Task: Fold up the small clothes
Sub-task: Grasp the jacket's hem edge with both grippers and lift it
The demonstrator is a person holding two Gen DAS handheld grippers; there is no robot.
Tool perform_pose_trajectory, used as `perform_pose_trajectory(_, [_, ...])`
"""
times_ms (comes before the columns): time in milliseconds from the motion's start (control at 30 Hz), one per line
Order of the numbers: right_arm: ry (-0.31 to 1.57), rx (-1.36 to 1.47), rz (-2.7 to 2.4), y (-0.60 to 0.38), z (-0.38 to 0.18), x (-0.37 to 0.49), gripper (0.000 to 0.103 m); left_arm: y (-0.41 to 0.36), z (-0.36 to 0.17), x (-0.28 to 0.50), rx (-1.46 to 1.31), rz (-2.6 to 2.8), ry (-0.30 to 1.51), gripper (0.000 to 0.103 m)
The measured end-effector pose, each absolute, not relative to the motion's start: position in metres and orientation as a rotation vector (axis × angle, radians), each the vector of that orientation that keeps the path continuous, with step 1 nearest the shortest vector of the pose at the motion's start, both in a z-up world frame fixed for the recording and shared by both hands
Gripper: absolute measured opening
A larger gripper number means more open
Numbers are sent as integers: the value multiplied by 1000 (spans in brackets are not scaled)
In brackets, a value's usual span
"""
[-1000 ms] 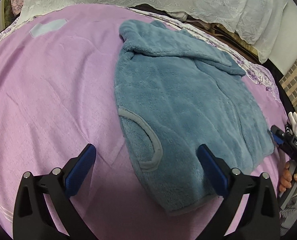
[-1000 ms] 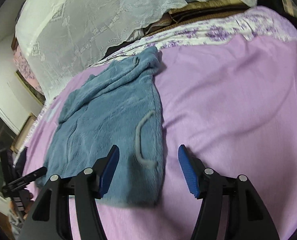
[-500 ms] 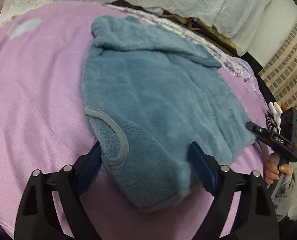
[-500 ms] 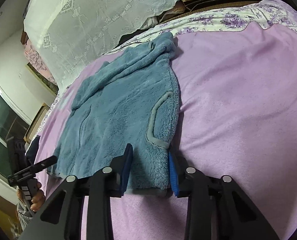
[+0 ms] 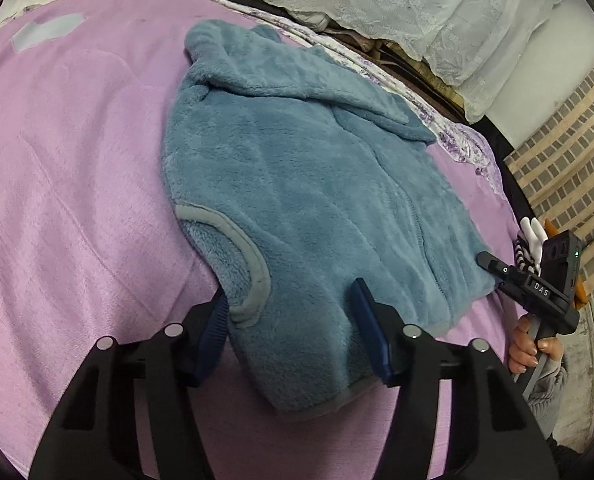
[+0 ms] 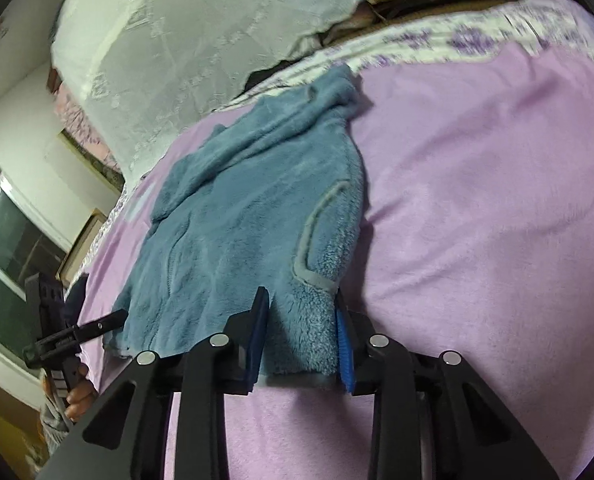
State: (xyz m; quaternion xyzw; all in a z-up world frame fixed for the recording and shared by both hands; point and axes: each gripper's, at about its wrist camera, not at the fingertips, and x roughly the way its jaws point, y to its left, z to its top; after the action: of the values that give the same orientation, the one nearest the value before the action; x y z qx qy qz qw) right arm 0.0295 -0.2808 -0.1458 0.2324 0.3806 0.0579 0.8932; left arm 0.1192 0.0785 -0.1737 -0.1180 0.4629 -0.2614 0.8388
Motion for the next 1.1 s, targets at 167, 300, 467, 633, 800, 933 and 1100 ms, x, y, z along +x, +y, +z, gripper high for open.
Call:
perform_pose_trajectory(167, [793, 502, 118, -285, -148, 30, 35, 79, -173, 106, -237, -576, 980, 81])
perform_pose_trajectory(300, [800, 491, 118, -284, -149, 31, 38, 68, -172, 96, -162, -567, 968, 87])
perform_pose_trajectory(467, [787, 474, 117, -281, -148, 31, 29, 72, -174, 116, -222, -534, 977, 58])
perform_pose_trajectory(633, [791, 479, 123, -280, -148, 32, 27, 79, -177, 118, -281, -544, 979, 34])
perform_pose_trajectory(800, [795, 462, 118, -278, -148, 31, 26, 75, -178, 117, -260, -533, 986, 36])
perform_pose_trajectory(933, [766, 447, 115, -277, -144, 27, 18, 73, -174, 110, -232, -534, 957, 21])
perform_pose_trajectory(1100, [693, 468, 119, -283, -132, 18, 17, 74, -160, 100, -186, -508, 879, 16])
